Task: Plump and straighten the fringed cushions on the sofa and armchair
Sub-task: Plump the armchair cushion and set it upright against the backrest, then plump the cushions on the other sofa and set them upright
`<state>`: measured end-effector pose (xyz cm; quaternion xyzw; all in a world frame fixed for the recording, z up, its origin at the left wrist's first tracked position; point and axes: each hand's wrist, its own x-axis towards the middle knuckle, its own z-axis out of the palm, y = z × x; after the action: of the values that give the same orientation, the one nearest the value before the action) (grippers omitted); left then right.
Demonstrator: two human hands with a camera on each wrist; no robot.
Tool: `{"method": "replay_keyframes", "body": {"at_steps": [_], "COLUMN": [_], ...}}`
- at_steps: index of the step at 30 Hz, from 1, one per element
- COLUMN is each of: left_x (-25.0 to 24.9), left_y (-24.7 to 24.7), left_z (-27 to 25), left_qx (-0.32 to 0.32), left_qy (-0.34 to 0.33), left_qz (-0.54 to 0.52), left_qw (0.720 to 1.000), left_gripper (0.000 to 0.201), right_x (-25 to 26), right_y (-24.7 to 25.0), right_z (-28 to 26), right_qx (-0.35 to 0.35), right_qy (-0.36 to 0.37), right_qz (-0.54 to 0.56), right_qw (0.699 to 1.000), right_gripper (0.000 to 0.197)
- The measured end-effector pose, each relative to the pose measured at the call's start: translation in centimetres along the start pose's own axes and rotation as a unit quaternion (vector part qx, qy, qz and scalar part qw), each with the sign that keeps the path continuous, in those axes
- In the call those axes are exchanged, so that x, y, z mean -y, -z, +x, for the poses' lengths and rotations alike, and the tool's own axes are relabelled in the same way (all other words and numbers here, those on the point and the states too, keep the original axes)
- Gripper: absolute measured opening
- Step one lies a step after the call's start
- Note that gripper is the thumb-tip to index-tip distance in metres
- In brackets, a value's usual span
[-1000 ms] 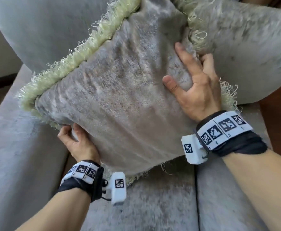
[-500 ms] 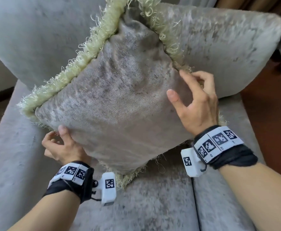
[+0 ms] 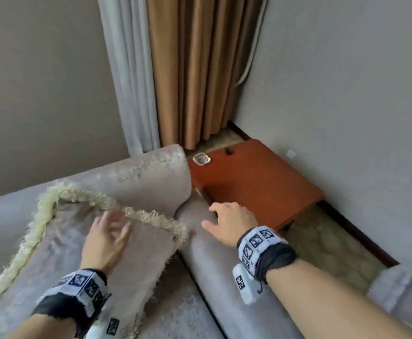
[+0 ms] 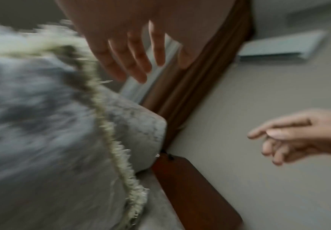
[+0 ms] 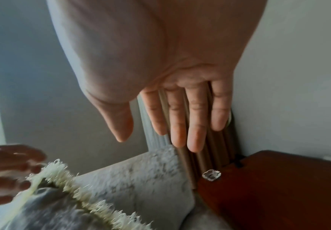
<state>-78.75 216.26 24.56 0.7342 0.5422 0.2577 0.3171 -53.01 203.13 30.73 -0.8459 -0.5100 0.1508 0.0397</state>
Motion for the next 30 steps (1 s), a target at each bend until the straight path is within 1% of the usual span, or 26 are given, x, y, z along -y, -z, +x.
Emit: {"method": "replay_keyframes", "body": {"at_steps": [1, 3, 5, 8, 10, 12, 14, 16, 18, 21, 23, 24, 27, 30], "left_x": [-3.0, -9.6, -16.4, -26.0, -31.9, -37.4, -42.7, -47.3, -51.2, -56.0, -58.8, -60.0, -63.3, -66.4], "left_y": [-0.6, -1.9, -3.2, -6.0, -8.5, -11.4, -14.4, -17.4, -20.2, -24.2, -26.5, -27.7, -30.9, -34.6], "left_z": [0.0, -0.5, -1.6, -4.5, -7.2, -10.7, -14.7, -19.1, -23.4, -29.1, -32.8, -34.6, -38.9, -41.8], "left_qx": [0.051, 0.113, 0.138, 0.159, 0.177, 0.207, 0.243, 0.284, 0.322, 0.371, 0.387, 0.391, 0.402, 0.414], "left_qy": [-0.045, -0.12, -0.178, -0.232, -0.282, -0.33, -0.382, -0.431, -0.481, -0.552, -0.592, -0.608, -0.647, -0.671], "left_qz": [0.046, 0.102, 0.117, 0.116, 0.131, 0.151, 0.17, 0.188, 0.202, 0.229, 0.248, 0.254, 0.251, 0.253], "left_qw": [0.997, 0.981, 0.967, 0.953, 0.934, 0.908, 0.875, 0.836, 0.79, 0.71, 0.662, 0.642, 0.598, 0.561], "left_gripper": [0.036, 0.035, 0.033, 0.029, 0.028, 0.027, 0.029, 0.031, 0.034, 0.036, 0.037, 0.038, 0.039, 0.041], "right_x": [-1.6, -5.1, -9.0, -15.5, -20.2, -24.8, -29.5, -33.7, -37.2, -41.5, -44.1, -45.4, -49.2, -53.0], "right_y": [1.6, 4.9, 7.8, 11.7, 14.1, 16.2, 17.9, 19.1, 20.1, 21.1, 21.5, 21.5, 21.2, 20.5], "right_z": [-1.5, -4.9, -8.3, -13.9, -18.0, -22.5, -27.0, -31.6, -35.9, -42.0, -45.4, -46.9, -50.5, -53.0], "right_qx": [0.001, 0.005, 0.012, 0.014, 0.002, -0.015, -0.03, -0.042, -0.055, -0.057, -0.061, -0.068, -0.085, -0.085], "right_qy": [-0.008, -0.029, -0.05, -0.086, -0.114, -0.145, -0.183, -0.23, -0.27, -0.319, -0.346, -0.361, -0.403, -0.441], "right_qz": [-0.01, -0.025, -0.031, -0.031, -0.037, -0.037, -0.04, -0.038, -0.036, -0.024, -0.014, -0.006, 0.012, 0.044], "right_qw": [1.0, 0.999, 0.998, 0.996, 0.993, 0.989, 0.982, 0.972, 0.961, 0.946, 0.936, 0.93, 0.911, 0.892], "right_gripper": [0.05, 0.051, 0.053, 0.057, 0.059, 0.059, 0.057, 0.055, 0.053, 0.052, 0.055, 0.056, 0.053, 0.054]}}
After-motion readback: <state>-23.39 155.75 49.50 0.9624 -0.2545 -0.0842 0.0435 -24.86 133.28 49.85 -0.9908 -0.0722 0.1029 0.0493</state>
